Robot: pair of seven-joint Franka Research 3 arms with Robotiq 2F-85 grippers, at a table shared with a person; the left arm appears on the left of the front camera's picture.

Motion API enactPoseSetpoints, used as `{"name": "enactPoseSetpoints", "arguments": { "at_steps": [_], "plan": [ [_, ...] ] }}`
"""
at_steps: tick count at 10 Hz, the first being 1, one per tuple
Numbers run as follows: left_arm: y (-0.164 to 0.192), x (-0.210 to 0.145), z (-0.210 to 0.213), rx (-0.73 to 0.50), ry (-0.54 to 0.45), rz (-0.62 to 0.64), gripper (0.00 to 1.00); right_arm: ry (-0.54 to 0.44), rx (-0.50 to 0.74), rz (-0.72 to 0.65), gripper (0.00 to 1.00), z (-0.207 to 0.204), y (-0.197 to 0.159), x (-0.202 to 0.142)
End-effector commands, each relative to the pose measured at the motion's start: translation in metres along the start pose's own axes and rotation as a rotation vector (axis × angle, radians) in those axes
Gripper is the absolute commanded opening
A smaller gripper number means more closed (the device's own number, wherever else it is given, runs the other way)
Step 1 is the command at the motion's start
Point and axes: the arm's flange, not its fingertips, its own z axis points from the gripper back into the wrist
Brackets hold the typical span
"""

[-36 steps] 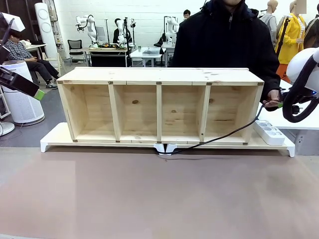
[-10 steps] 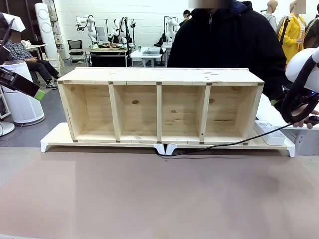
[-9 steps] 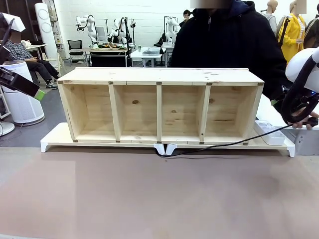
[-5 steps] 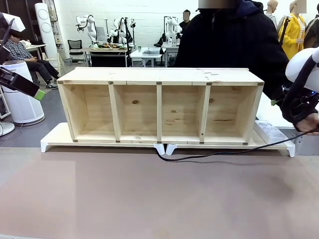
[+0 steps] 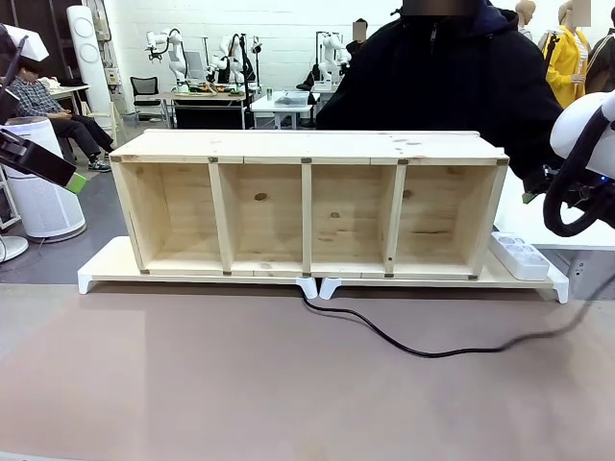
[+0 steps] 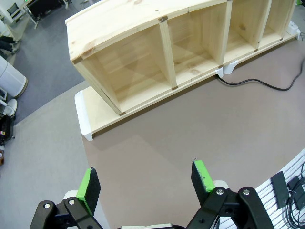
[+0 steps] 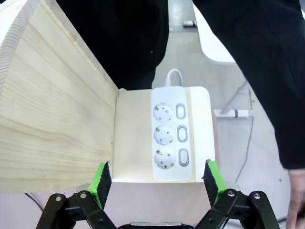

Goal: Perform cable management.
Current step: Release the Power Cable when the human grasps it.

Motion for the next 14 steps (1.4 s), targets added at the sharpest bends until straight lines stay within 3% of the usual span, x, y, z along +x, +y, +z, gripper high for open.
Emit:
{"name": "enactPoseSetpoints", "arguments": {
  "at_steps": [1, 14],
  "plan": [
    [0.0004, 0.002, -0.0012, 0.004, -0.009, 0.0, 1.0, -0.001, -0.002, -0.005, 1.0, 0.0007, -0.0023, 0.0],
    [0.0004, 0.002, -0.0012, 0.004, -0.009, 0.0, 1.0, -0.001, -0.002, -0.005, 1.0, 0.0007, -0.0023, 0.0]
  ]
}}
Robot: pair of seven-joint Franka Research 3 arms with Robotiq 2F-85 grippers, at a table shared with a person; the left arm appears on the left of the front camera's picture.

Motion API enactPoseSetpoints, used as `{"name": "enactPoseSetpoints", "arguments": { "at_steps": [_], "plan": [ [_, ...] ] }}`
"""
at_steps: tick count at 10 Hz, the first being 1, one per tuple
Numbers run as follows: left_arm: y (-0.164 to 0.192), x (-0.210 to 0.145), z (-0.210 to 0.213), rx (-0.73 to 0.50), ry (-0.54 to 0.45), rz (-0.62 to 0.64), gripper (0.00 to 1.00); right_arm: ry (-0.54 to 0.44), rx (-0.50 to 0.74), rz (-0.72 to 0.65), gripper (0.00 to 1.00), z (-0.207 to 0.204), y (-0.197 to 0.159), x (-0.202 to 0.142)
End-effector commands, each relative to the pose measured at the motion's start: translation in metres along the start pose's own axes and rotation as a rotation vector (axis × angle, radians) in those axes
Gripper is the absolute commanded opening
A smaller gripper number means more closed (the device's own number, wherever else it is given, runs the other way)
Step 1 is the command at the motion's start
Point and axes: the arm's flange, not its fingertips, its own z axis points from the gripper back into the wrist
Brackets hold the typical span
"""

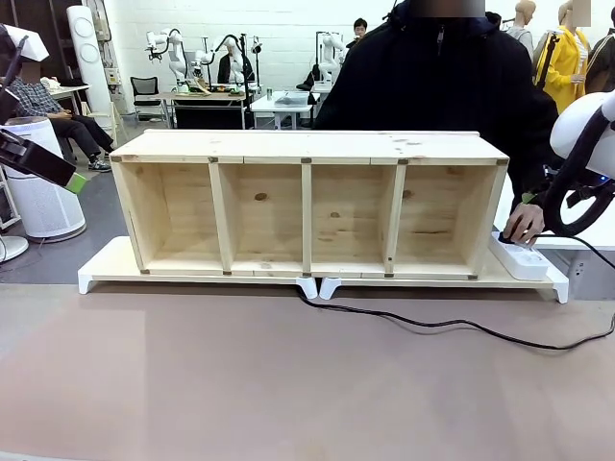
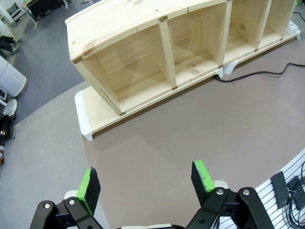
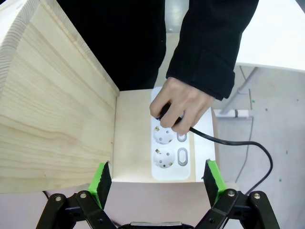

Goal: Perform cable management.
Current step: Release the Power Cable when the human grasps it.

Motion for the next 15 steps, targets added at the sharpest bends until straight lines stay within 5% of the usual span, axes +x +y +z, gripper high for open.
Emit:
{"name": "enactPoseSetpoints", "arguments": {
  "at_steps": [1, 15],
  "plan": [
    [0.0004, 0.002, -0.0012, 0.004, -0.009, 0.0, 1.0, -0.001, -0.002, -0.005, 1.0, 0.0007, -0.0023, 0.0],
    [0.0004, 0.002, -0.0012, 0.004, -0.009, 0.0, 1.0, -0.001, -0.002, -0.005, 1.0, 0.0007, -0.0023, 0.0]
  ]
}}
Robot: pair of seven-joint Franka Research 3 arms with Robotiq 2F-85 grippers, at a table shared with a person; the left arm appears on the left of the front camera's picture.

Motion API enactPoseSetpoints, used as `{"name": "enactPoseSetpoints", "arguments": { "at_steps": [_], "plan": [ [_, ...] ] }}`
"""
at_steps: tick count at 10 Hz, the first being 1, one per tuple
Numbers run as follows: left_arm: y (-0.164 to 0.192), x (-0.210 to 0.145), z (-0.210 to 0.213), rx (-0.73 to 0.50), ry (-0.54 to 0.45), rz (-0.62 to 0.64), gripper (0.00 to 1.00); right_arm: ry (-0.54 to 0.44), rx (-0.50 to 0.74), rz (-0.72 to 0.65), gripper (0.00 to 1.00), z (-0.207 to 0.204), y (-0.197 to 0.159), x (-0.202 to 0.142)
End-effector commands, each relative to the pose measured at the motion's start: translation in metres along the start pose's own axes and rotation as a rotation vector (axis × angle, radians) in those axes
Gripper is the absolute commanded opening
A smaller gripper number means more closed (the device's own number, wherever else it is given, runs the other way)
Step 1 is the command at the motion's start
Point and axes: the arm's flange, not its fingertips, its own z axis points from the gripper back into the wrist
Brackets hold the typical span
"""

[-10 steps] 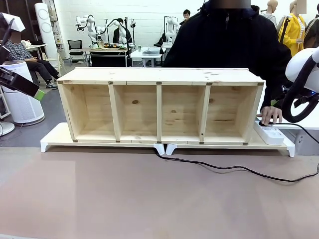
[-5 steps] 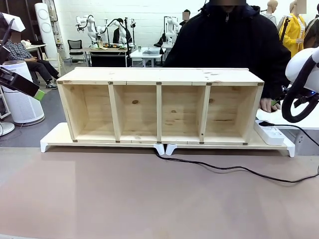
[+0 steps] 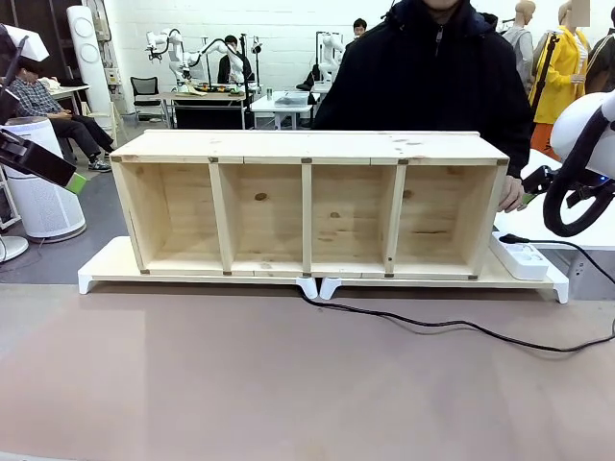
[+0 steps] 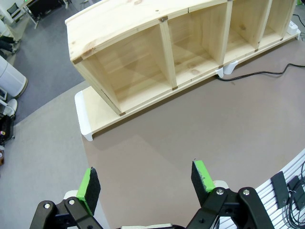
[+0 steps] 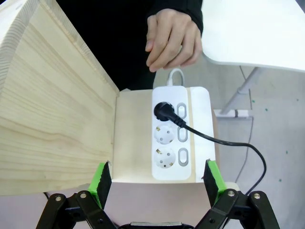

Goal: Perform cable management.
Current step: Release the Power Cable when the human grasps it.

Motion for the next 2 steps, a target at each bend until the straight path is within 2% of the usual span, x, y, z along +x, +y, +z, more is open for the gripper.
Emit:
{"name": "enactPoseSetpoints", "arguments": {
  "at_steps": [1, 2],
  "plan": [
    [0.0004, 0.002, -0.0012, 0.004, -0.009, 0.0, 1.0, -0.001, -0.002, -0.005, 1.0, 0.0007, -0.0023, 0.0],
    [0.0004, 0.002, -0.0012, 0.004, -0.009, 0.0, 1.0, -0.001, -0.002, -0.005, 1.0, 0.0007, -0.0023, 0.0]
  ]
}}
